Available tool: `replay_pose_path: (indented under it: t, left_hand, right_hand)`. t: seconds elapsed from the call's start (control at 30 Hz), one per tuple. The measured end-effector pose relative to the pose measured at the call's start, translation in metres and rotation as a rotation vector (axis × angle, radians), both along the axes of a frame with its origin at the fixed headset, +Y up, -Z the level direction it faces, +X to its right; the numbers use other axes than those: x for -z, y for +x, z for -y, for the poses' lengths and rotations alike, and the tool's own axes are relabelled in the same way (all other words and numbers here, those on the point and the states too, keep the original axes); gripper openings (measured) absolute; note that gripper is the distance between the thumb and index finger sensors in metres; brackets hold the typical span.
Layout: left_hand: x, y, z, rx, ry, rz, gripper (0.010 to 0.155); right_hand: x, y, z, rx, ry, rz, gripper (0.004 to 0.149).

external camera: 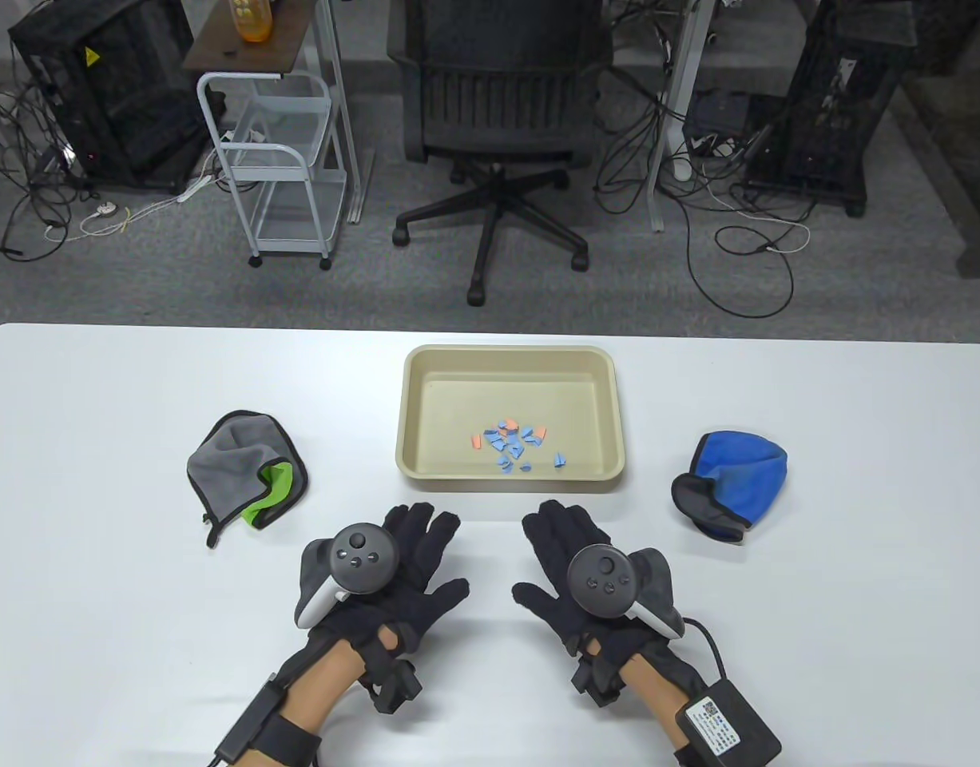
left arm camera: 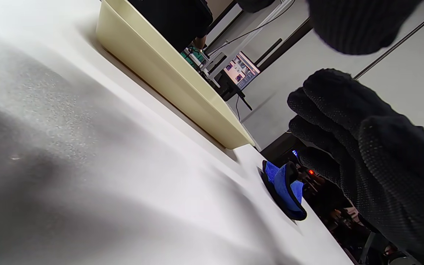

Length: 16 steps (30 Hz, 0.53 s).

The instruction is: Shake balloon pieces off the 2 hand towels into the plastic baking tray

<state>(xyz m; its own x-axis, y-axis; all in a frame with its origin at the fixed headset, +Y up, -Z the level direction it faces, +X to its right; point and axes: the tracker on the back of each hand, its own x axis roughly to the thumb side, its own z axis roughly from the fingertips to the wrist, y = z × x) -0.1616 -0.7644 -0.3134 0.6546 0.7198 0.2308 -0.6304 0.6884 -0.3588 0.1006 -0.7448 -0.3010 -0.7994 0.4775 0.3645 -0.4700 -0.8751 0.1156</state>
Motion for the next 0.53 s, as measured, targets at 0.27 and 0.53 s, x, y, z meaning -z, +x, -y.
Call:
replay_pose_path:
  t: [0.27,0.53]
  left_hand:
    - [0.0000,0.0015,-0.0002,0.009,0.007,0.003,0.084]
    - [0.0001,0.0013,-0.0006,0.006,0.009,0.002,0.084]
  right_hand:
    - [-0.0007,-0.0003,0.0002,-0.012,0.000,-0.002,0.080]
    - [-0.0012,-0.0009,0.0005,-0.022,-0.002,-0.004,0.079]
